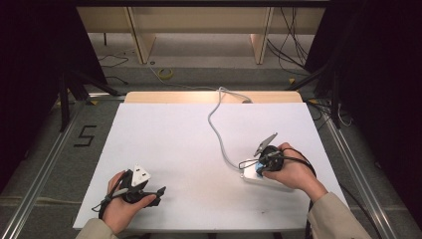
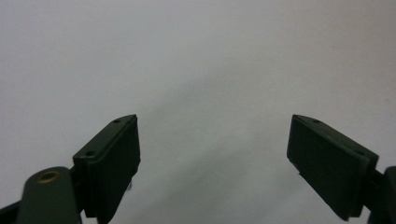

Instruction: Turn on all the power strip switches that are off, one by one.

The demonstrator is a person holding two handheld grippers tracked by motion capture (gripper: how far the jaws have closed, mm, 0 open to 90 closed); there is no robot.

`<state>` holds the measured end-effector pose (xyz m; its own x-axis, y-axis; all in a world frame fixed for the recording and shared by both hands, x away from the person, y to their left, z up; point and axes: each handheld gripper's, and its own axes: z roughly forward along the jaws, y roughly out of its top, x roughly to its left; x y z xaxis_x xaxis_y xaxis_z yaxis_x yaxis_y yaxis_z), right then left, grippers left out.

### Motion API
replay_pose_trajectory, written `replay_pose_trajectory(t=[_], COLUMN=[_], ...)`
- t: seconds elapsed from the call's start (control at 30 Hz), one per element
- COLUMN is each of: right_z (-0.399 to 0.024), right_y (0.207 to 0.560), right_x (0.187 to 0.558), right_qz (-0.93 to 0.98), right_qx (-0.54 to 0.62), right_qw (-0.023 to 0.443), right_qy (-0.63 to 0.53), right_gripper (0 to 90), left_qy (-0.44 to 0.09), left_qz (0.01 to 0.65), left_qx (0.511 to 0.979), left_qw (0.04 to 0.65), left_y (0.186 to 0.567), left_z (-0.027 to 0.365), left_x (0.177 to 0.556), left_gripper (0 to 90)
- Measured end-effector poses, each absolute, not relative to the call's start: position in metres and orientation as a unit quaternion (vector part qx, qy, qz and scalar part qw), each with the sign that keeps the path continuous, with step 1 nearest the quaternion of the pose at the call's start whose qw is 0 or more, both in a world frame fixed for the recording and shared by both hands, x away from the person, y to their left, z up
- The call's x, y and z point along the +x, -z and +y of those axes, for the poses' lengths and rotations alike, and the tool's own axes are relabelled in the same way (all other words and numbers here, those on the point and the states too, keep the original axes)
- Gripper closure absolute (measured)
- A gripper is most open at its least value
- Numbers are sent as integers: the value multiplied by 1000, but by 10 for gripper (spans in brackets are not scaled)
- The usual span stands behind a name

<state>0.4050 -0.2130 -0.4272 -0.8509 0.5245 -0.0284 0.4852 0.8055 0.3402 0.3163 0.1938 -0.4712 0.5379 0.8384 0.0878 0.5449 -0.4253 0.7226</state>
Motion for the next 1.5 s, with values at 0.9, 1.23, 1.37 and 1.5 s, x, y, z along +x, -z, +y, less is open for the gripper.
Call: replay_pose_trajectory(t=[0.9,1.23,1.37,1.5], right_z=[-212,-212,-212,-212], right_y=[430,430,430,429], right_x=[406,404,405,406], right_qz=[949,952,952,951], right_qx=[273,266,262,263], right_qw=[54,63,64,71], right_qy=[-151,-141,-143,-144], right_gripper=[900,900,900,900], left_qy=[-224,-223,-222,-221], left_qz=[423,424,424,423], left_qx=[815,814,815,816], left_qw=[326,327,327,325], left_y=[472,472,473,473], left_z=[193,192,192,192], left_x=[316,316,317,317], left_gripper=[170,169,169,169])
